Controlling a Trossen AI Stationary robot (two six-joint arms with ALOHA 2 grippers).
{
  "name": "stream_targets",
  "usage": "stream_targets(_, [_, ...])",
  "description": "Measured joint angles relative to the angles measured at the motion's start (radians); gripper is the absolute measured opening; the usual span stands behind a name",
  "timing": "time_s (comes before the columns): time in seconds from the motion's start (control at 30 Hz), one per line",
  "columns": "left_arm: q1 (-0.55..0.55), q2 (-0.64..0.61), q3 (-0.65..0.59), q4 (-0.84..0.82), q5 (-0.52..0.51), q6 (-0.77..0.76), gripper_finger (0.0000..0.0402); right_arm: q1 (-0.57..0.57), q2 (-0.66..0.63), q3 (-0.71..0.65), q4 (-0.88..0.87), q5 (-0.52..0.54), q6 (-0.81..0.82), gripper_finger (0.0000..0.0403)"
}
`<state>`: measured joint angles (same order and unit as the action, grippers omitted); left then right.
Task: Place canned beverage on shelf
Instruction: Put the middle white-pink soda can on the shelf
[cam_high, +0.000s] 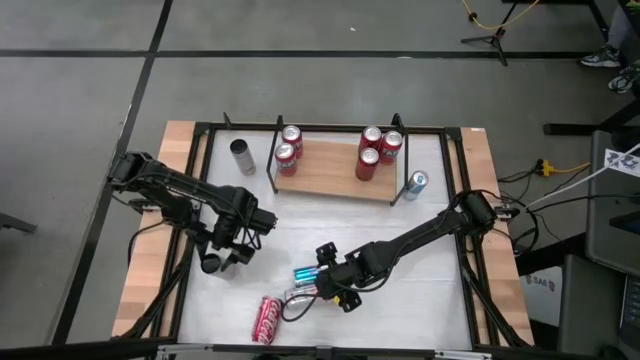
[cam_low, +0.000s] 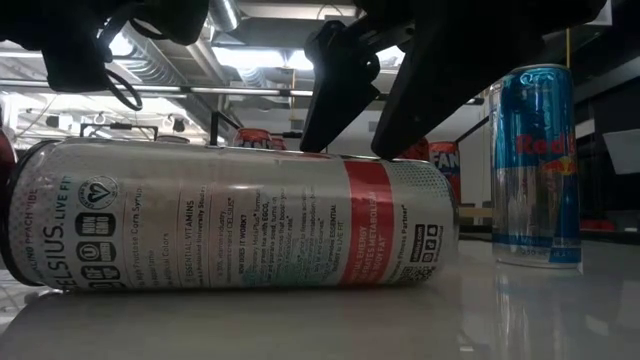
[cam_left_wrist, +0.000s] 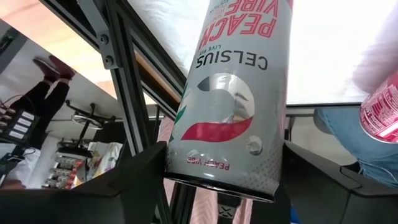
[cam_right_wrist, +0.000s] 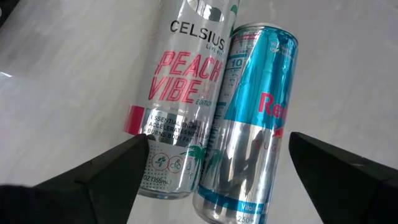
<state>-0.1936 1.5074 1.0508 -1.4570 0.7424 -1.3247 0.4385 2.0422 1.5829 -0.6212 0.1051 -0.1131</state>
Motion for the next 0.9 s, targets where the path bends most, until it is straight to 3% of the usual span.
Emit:
stream_targets(0.53, [0.000,0.000,0.000,0.003,-0.010,0.000,0.0348,0.000,0.000,0.000,0.000,0.000,0.000,0.0383])
stream_targets(0.9, [0.000,0.000,0.046,-0.006,-0.061,0.024,0.0353,0.000,0.000,0.000,0.000,0.000,0.000,0.0383])
